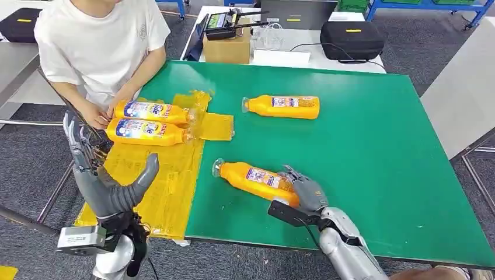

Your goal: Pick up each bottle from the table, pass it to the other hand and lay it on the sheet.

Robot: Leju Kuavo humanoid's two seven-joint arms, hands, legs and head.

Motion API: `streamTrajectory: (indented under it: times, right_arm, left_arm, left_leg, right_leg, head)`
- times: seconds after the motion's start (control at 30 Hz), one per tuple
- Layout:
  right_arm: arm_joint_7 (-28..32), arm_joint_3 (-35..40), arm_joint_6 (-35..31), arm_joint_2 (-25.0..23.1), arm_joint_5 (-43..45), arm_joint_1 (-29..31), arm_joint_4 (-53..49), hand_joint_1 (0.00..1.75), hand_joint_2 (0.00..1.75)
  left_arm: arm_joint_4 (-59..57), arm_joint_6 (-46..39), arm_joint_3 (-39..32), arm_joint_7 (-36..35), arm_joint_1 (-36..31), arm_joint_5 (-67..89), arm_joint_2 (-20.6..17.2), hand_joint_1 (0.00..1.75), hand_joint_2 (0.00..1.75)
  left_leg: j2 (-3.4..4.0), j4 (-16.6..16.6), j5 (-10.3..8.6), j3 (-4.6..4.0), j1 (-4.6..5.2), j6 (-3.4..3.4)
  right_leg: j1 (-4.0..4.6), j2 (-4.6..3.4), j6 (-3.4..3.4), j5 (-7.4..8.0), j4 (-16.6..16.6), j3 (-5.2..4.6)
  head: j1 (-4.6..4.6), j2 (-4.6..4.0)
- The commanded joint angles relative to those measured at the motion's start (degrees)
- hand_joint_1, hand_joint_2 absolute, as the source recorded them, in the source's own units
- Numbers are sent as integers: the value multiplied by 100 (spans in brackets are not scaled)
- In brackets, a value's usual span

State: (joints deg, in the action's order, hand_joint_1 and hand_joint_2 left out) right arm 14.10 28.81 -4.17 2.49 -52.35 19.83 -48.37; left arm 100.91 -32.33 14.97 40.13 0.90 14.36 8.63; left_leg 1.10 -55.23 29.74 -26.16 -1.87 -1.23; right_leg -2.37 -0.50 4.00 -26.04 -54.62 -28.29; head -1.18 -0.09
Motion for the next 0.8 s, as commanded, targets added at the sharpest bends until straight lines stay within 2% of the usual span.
streamTrajectory:
  times: [0.03,0.23,0.33,0.37,0.43,0.5,0.53,0.6,0.63,0.67,0.7,0.73,0.8]
  right_arm:
    - [-205,628,387,151,-3,406,1232,175,175]
    - [-626,1162,801,87,-62,983,2194,175,175]
    - [-822,1289,892,58,-117,1056,2367,175,175]
    - [-840,1321,902,62,-121,1059,2399,175,175]
    - [-686,1179,816,43,68,979,2356,175,175]
    - [-12,745,594,-15,661,757,2096,175,175]
    - [-17,770,602,-22,675,684,2001,175,175]
    - [469,160,450,-86,1458,259,1358,175,175]
    - [521,107,259,-74,1490,95,1043,175,175]
    - [498,-61,-118,-72,1535,-179,455,175,175]
    - [604,-297,-319,-134,1659,-427,-45,175,175]
    - [536,-392,-326,-156,1690,-565,-357,175,175]
    - [786,-760,-476,-295,1984,-871,-997,175,175]
  left_arm:
    - [-628,102,78,-13,-306,-17,-114,0,175]
    - [-984,228,43,-13,-449,142,-8,0,175]
    - [-1036,258,29,-13,-464,167,23,0,175]
    - [-1041,270,33,-13,-463,176,20,0,175]
    - [-1010,271,52,-13,-443,156,-6,0,175]
    - [-918,261,118,-13,-407,55,-84,0,175]
    - [-893,234,144,-13,-385,24,-122,0,175]
    - [-871,304,134,-13,-289,-138,-121,0,175]
    - [-876,324,103,-13,-225,-163,-73,0,175]
    - [-861,471,68,-154,-130,-205,-7,0,175]
    - [-841,580,50,-301,-38,-256,62,0,175]
    - [-858,618,76,-334,20,-279,107,0,175]
    - [-906,785,67,-552,76,-496,186,0,175]
  left_leg:
    - [-23,10,-10,5,0,15]
    - [-8,8,-6,38,-3,11]
    - [1,6,-3,59,-3,9]
    - [-18,11,-18,39,-5,17]
    - [-20,12,-24,34,-8,19]
    - [-8,1,-10,61,-5,12]
    - [-23,4,-26,28,-9,18]
    - [-10,-5,4,59,-7,10]
    - [-30,1,-16,14,-10,18]
    - [-27,11,-5,46,-9,14]
    - [-18,12,7,87,-6,11]
    - [-24,15,3,66,-12,17]
    - [-16,11,15,97,-6,11]
  right_leg:
    - [5,19,-21,8,15,14]
    - [7,2,-17,6,14,40]
    - [7,-4,-14,4,10,52]
    - [11,14,-25,16,21,40]
    - [16,16,-27,24,27,32]
    - [10,4,-17,13,12,28]
    - [16,20,-26,29,24,-7]
    - [12,5,-22,10,9,7]
    - [18,23,-34,28,23,-27]
    - [16,17,-30,16,27,13]
    - [11,5,-21,1,19,92]
    - [20,9,-31,8,28,78]
    - [11,-1,-19,-5,15,104]
  head:
    - [0,0]
    - [0,0]
    - [-2,0]
    - [0,0]
    - [0,0]
    - [0,0]
    - [0,0]
    - [0,0]
    - [2,0]
    - [0,0]
    - [0,0]
    - [2,0]
    - [-2,0]
